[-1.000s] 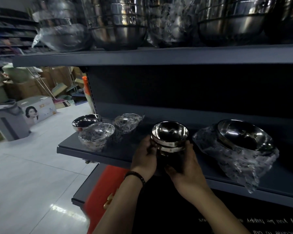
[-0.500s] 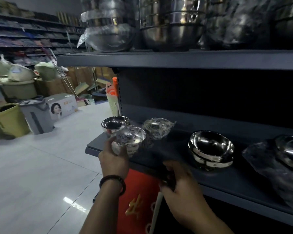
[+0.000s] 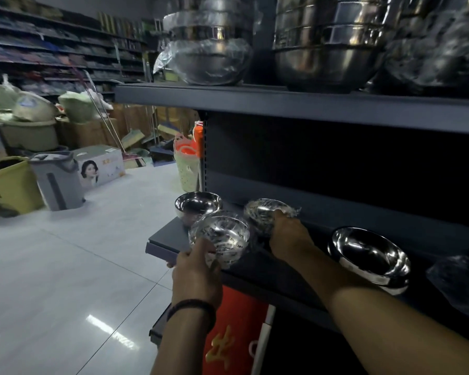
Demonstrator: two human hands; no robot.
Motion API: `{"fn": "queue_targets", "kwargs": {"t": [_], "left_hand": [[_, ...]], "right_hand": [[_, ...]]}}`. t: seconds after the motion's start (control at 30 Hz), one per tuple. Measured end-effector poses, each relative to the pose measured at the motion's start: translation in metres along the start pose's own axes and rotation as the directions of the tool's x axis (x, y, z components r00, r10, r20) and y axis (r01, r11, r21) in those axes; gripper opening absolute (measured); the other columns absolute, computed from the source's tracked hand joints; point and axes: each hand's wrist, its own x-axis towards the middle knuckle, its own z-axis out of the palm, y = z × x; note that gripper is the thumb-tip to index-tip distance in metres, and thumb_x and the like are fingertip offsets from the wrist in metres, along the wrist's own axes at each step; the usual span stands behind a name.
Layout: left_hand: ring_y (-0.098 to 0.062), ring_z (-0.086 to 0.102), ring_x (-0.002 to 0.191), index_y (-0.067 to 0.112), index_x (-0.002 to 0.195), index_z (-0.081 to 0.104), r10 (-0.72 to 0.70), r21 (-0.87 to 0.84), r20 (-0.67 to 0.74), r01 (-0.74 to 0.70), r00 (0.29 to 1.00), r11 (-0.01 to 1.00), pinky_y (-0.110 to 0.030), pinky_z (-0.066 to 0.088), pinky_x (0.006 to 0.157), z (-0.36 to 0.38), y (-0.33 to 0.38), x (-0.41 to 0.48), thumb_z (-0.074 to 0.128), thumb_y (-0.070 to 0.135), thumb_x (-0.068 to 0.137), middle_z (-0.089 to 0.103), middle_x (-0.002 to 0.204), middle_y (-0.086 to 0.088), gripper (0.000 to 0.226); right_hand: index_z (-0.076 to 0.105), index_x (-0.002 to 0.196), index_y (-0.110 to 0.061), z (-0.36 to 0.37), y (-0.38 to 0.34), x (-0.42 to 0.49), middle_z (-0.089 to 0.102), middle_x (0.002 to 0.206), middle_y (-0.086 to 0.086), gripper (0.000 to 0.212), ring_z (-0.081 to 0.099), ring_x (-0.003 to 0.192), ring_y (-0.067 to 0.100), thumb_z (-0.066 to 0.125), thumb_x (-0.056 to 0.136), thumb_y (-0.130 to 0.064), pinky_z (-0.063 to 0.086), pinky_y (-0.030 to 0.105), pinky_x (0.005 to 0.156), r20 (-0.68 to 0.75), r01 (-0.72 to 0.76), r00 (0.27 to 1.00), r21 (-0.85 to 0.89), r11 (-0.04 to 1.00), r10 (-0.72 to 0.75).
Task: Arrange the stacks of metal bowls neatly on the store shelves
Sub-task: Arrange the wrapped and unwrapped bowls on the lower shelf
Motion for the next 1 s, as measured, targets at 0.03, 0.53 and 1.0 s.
{"fn": "queue_targets", "kwargs": {"t": [0.03,0.53,1.0], "left_hand": [[-0.031,0.058,0.094,0.034,0.104,0.057,0.002,-0.023,-0.001,-0.002,1.0,1.0,-0.036,0.047,0.074,-0.001,0.0,0.0,0.066,0.021,0.095,0.06,0.108,-0.008,0.018],[-0.025,0.058,0.086,0.042,0.094,0.054,0.017,-0.135,0.081,-0.006,0.997,0.991,-0.032,0.046,0.075,-0.001,0.01,-0.01,0.068,0.025,0.096,0.053,0.106,-0.006,0.022],[-0.016,0.071,0.106,0.043,0.143,0.051,-0.079,-0.412,0.091,0.11,0.993,0.904,-0.04,0.061,0.093,0.006,0.021,-0.012,0.054,0.003,0.099,0.072,0.119,0.004,0.059]], "right_hand": [[0.041,0.154,-0.015,0.002,0.0,0.001,0.061,0.142,0.021,0.062,0.06,0.13,0.041,0.06,0.096,-0.007,0.054,0.049,0.107,-0.002,0.012,1.0,-0.033,0.999,-0.012],[0.063,0.1,-0.013,-0.055,-0.007,-0.037,0.071,0.087,0.01,0.014,0.069,0.085,0.033,0.051,0.105,-0.012,0.052,0.035,0.076,-0.369,0.247,0.911,0.13,0.96,-0.184],[0.057,0.105,-0.028,-0.01,-0.012,-0.088,0.076,0.093,0.006,0.02,0.073,0.087,0.028,0.052,0.104,-0.008,0.04,0.024,0.069,-0.255,0.26,0.941,0.124,0.958,-0.222]]}}
